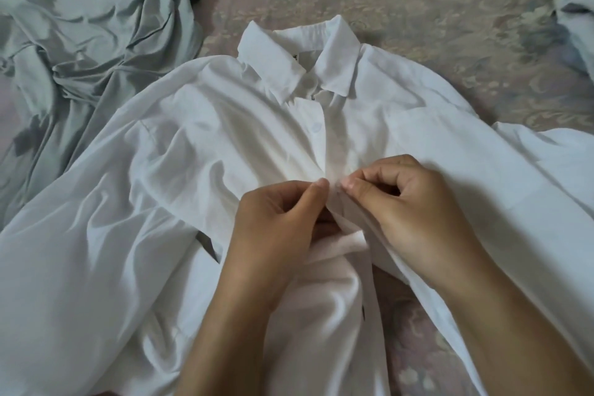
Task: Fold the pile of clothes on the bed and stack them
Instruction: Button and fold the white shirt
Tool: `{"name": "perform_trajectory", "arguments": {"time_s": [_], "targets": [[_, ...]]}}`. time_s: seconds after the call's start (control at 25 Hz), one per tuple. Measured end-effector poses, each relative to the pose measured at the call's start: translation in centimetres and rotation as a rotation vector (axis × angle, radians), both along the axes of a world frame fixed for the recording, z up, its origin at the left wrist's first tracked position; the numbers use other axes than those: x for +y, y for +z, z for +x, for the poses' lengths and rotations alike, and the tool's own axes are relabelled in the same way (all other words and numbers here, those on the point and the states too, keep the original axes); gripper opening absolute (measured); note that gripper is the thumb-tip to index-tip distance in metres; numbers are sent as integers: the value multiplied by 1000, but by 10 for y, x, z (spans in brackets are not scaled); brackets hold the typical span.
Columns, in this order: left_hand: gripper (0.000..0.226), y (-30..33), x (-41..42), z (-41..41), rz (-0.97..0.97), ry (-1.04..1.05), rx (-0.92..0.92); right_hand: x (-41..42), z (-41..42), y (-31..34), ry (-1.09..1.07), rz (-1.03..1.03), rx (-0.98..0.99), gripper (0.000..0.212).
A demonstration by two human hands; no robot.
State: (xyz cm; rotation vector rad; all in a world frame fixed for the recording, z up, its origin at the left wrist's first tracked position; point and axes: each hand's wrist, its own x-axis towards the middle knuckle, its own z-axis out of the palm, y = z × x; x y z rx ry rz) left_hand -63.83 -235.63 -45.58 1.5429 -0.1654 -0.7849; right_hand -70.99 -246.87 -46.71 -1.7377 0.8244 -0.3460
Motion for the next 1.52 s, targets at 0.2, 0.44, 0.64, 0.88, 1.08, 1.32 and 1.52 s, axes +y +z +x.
{"name": "perform_trajectory", "arguments": {"time_s": [0.2, 0.44, 0.64, 0.88, 1.08, 1.32, 1.52], "targets": [[15, -4, -1, 0, -38, 51, 43, -1, -1, -1, 42, -8, 20, 13], [11, -6, -3, -4, -38, 100, -27, 4, 0, -1, 33, 18, -25, 16], [15, -7, -5, -2, -89, 121, 100, 3, 0, 0, 39, 31, -55, 13], [8, -10, -7, -10, 76, 97, -205, 7, 1, -6, 35, -62, -55, 18], [7, -7, -8, -14, 142, 81, -378, 7, 2, -10, -29, -104, -48, 15], [12, -10, -7, -8, -38, 85, -91, 2, 2, -10, 28, -168, -34, 22], [17, -11, -11, -5, -40, 148, -57, -3, 2, -14, 24, -316, -70, 12]]}}
